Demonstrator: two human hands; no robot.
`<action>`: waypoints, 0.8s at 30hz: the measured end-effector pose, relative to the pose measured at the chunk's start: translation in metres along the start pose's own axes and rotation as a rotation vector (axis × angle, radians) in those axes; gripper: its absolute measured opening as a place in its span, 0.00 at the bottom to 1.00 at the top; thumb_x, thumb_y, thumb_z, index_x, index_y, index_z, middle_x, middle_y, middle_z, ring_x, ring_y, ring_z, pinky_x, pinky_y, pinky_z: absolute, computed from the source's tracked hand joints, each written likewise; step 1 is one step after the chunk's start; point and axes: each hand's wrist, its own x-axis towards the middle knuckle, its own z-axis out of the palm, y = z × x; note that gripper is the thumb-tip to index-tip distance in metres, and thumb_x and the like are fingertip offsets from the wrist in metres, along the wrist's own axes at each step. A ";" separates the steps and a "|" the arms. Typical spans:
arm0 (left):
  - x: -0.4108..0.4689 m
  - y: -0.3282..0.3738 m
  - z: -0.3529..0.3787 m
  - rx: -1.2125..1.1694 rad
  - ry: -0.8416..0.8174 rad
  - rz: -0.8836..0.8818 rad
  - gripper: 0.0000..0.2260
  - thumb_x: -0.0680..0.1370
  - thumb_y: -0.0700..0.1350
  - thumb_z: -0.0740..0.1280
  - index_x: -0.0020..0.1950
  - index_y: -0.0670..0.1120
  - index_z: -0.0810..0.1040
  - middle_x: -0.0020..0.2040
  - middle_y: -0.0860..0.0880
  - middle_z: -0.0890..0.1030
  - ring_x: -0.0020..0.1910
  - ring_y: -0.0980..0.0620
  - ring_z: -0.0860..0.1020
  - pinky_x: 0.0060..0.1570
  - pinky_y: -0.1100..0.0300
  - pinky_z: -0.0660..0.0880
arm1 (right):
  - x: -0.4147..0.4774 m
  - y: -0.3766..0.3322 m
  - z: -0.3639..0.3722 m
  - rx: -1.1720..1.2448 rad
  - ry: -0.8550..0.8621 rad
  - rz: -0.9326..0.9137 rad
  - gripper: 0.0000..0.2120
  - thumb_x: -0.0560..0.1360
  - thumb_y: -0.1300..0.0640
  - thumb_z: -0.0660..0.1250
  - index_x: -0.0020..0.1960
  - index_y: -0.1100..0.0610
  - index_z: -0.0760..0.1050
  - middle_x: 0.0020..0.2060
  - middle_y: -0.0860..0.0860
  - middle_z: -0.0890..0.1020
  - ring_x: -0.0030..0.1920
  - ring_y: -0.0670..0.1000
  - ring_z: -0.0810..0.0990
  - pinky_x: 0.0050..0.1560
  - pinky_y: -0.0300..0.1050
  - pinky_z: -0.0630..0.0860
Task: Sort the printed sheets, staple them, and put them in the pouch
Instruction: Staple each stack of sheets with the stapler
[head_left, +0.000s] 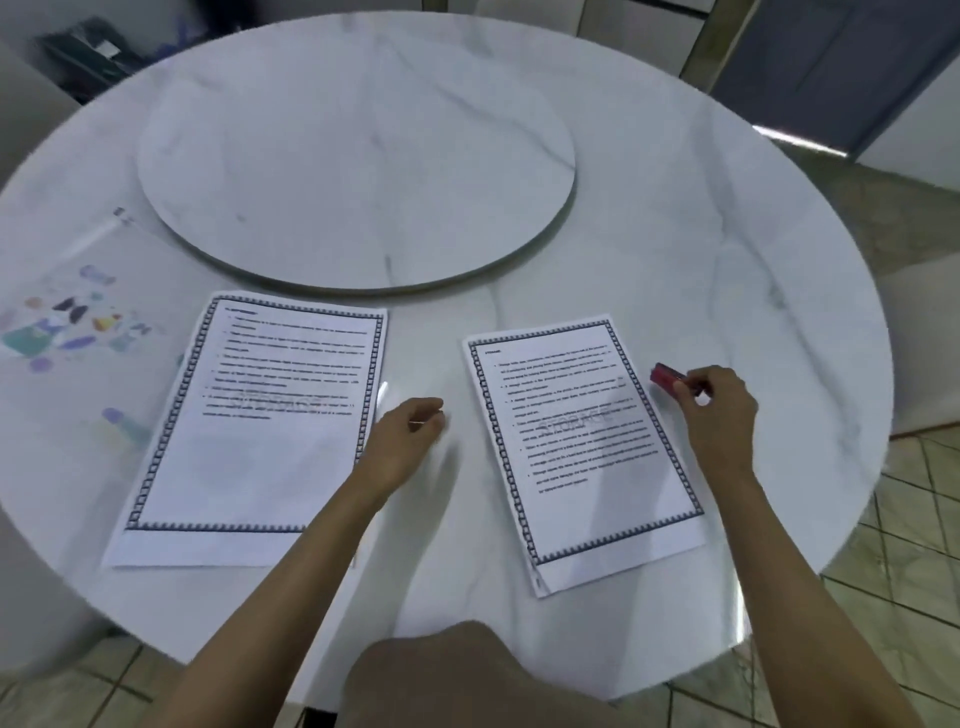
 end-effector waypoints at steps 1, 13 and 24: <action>0.000 0.000 0.006 -0.056 -0.017 -0.042 0.14 0.79 0.44 0.62 0.64 0.45 0.73 0.55 0.49 0.78 0.51 0.52 0.77 0.54 0.61 0.71 | 0.002 0.008 -0.001 -0.013 0.009 0.020 0.05 0.73 0.64 0.68 0.48 0.64 0.76 0.45 0.60 0.79 0.49 0.57 0.75 0.48 0.43 0.68; 0.000 0.008 0.029 -0.242 -0.035 -0.224 0.18 0.79 0.44 0.61 0.67 0.39 0.70 0.48 0.47 0.76 0.51 0.50 0.75 0.53 0.59 0.71 | -0.007 0.030 0.008 -0.046 0.051 0.054 0.06 0.73 0.65 0.67 0.50 0.65 0.74 0.51 0.61 0.76 0.53 0.58 0.73 0.51 0.40 0.66; -0.002 0.021 0.045 -0.344 -0.012 -0.339 0.25 0.79 0.47 0.61 0.73 0.40 0.59 0.69 0.40 0.67 0.62 0.46 0.71 0.66 0.54 0.68 | -0.036 -0.008 0.034 -0.275 -0.213 0.092 0.22 0.77 0.56 0.62 0.64 0.70 0.65 0.63 0.66 0.67 0.64 0.63 0.64 0.63 0.53 0.63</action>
